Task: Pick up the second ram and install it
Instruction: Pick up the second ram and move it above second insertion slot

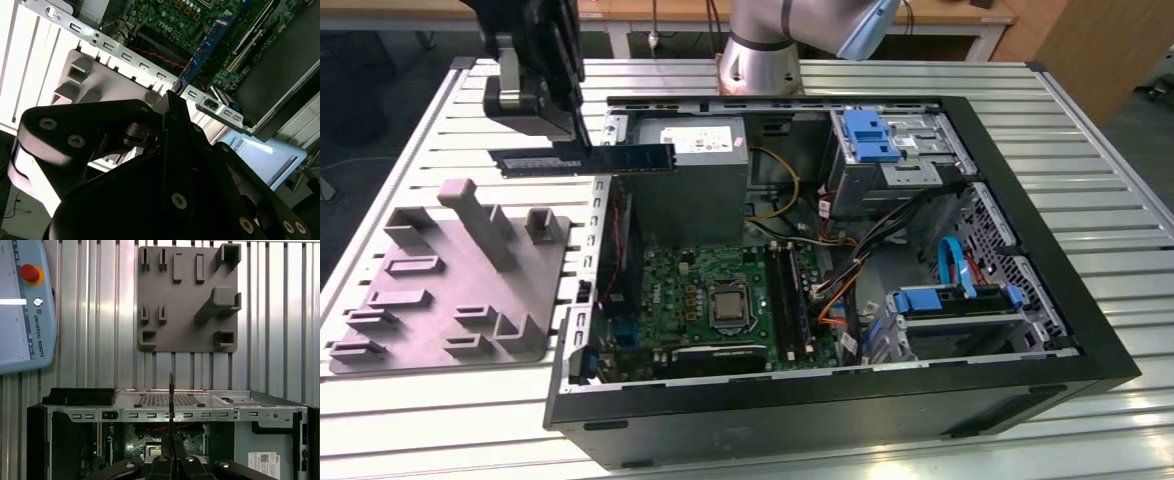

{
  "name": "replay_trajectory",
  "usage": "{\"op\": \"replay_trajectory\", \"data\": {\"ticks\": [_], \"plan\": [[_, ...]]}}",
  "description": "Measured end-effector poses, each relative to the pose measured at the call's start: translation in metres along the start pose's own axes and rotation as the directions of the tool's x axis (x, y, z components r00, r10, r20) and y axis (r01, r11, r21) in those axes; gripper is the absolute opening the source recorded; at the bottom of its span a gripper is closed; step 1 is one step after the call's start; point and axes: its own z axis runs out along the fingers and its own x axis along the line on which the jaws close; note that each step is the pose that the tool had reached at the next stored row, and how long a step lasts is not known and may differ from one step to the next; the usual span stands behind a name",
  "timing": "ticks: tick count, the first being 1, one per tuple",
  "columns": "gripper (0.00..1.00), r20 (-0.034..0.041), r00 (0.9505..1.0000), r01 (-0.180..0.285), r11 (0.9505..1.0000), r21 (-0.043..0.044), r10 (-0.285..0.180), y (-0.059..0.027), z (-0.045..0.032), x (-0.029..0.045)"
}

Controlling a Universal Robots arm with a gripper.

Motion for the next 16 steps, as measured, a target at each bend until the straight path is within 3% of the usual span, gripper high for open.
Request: {"op": "replay_trajectory", "data": {"ticks": [16], "plan": [[0.12, 0.0, 1.0, 0.0, 1.0, 0.0, 0.0, -0.0308, 0.0001, -0.0002]]}}
